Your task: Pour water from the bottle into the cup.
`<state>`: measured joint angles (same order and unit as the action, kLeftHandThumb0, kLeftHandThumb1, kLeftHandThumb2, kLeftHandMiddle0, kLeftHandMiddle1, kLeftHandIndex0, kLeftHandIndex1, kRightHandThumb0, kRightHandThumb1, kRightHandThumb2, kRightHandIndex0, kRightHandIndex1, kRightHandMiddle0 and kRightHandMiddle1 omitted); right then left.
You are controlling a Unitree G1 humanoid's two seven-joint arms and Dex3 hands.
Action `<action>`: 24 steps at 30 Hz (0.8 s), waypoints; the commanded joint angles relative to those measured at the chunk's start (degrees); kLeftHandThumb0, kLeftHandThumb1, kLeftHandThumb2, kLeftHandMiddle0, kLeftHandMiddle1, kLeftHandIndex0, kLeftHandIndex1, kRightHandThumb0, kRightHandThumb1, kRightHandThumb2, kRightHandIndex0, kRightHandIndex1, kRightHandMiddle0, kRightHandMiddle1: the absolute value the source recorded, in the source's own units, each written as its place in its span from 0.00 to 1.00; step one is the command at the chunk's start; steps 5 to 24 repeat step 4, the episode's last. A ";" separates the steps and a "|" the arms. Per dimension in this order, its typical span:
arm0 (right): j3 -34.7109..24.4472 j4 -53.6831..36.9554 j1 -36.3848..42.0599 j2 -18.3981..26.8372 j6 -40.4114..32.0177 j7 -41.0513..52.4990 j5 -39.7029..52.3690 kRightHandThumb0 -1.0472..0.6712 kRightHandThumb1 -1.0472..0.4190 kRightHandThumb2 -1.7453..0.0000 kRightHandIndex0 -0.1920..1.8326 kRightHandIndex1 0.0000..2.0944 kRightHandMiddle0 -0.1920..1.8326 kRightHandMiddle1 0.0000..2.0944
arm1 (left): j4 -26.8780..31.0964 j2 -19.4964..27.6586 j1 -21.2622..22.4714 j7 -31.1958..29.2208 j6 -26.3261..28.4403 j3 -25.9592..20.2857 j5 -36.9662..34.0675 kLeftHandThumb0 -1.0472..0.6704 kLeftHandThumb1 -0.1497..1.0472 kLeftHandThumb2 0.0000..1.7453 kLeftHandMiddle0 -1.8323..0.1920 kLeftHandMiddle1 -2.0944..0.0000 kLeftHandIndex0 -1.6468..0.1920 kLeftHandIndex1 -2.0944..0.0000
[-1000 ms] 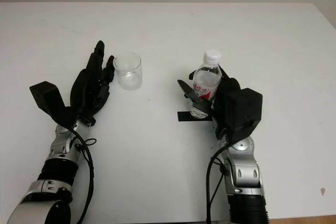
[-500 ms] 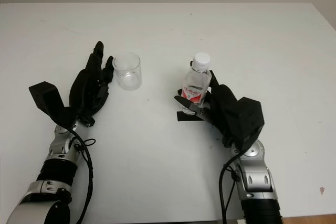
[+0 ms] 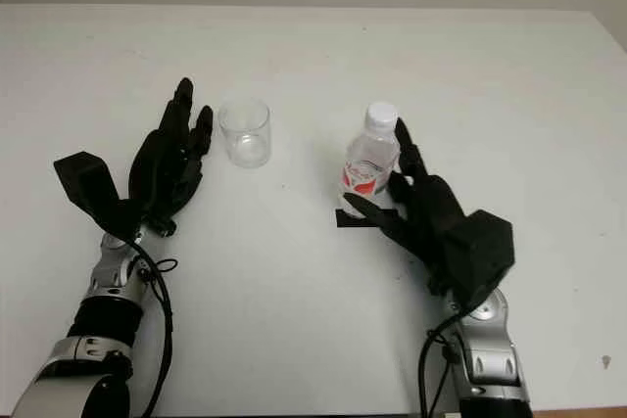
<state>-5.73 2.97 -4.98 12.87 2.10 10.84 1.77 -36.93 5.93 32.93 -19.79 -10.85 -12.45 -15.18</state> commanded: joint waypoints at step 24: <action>0.52 3.30 2.50 -0.09 3.15 -3.02 -3.23 0.04 0.09 0.97 0.00 0.00 0.00 0.00 | -0.48 0.00 -0.59 -0.16 0.27 0.18 -0.09 0.11 1.00 0.41 0.98 0.97 1.00 0.98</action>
